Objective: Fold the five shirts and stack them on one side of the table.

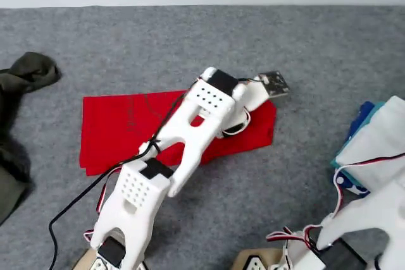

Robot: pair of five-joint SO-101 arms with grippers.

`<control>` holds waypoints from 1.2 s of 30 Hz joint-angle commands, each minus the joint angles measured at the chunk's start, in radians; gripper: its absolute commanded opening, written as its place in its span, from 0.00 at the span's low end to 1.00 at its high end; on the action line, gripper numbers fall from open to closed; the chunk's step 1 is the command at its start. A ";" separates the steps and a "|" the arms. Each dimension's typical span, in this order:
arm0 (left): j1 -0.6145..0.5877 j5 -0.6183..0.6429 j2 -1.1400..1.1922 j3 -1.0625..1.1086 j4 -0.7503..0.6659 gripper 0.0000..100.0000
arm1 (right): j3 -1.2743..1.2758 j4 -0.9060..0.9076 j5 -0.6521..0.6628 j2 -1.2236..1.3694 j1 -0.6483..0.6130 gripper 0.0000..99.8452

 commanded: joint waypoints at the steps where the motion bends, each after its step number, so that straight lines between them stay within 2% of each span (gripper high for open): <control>1: -0.041 -0.006 -0.005 -0.035 -0.063 0.11 | 0.003 0.038 0.006 -0.030 0.008 0.01; 7: -0.061 -0.011 0.003 -0.113 -0.071 0.16 | 0.003 0.039 0.006 -0.030 0.008 0.01; 17: -0.103 -0.040 -0.006 -0.140 -0.176 0.16 | 0.003 0.039 0.006 -0.030 0.008 0.01; 19: -0.104 -0.040 -0.006 -0.185 -0.129 0.16 | 0.003 0.039 0.006 -0.030 0.008 0.01; 25: -0.054 -0.043 -0.005 -0.447 0.149 0.11 | 0.003 0.039 0.006 -0.030 0.008 0.01; 27: -0.021 -0.038 -0.015 -0.469 0.153 0.10 | 0.003 0.039 0.006 -0.030 0.008 0.01; 31: 0.044 -0.037 -0.094 -0.364 0.153 0.10 | 0.003 0.039 0.006 -0.030 0.008 0.01; 36: 0.117 -0.038 -0.226 -0.051 0.149 0.10 | 0.003 0.039 0.008 -0.030 0.008 0.01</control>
